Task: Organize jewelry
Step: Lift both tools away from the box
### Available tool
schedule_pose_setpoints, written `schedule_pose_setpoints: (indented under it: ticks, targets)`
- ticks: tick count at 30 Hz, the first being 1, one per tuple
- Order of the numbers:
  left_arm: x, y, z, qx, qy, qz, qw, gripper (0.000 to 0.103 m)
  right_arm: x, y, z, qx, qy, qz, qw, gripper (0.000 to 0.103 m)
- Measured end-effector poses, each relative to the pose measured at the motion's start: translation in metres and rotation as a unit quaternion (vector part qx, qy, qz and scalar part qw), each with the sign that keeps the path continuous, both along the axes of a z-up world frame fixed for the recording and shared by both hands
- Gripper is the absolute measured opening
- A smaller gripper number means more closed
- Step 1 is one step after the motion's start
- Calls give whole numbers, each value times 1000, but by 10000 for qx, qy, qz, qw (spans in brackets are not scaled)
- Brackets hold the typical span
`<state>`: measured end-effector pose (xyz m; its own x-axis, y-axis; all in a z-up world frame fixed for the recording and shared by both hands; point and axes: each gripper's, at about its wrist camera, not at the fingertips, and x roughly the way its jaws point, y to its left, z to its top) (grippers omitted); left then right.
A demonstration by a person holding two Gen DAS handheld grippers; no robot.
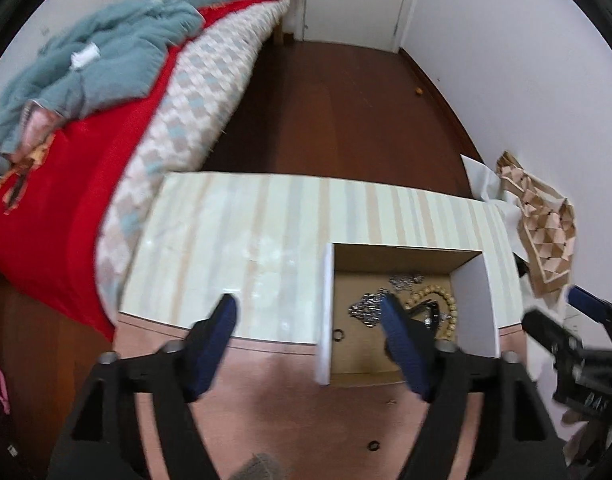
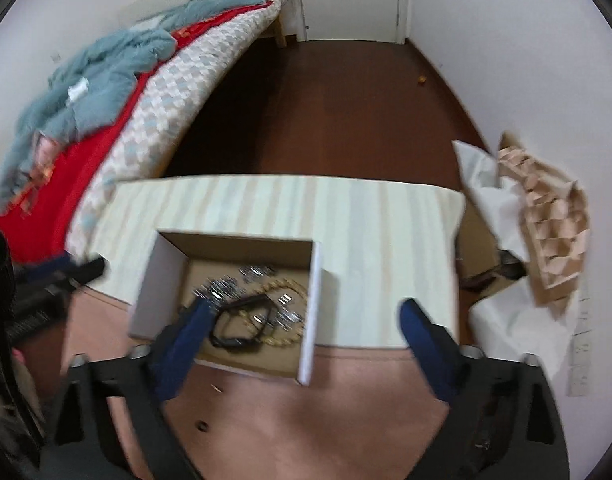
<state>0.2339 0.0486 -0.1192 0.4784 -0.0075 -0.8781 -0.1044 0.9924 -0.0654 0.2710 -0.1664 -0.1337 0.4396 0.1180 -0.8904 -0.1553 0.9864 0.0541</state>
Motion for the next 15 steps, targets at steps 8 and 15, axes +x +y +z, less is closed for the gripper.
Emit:
schedule_pose_setpoints:
  ticks: [8,15]
  targets:
    - [-36,-3,0,687,-206,164,9973,98,-37,9,-14,-423,-39,-167,9990,103]
    - [-64,-6,10,814,-340,224,9958,98,-61,5,-6,-326,-137,-444,9984,103]
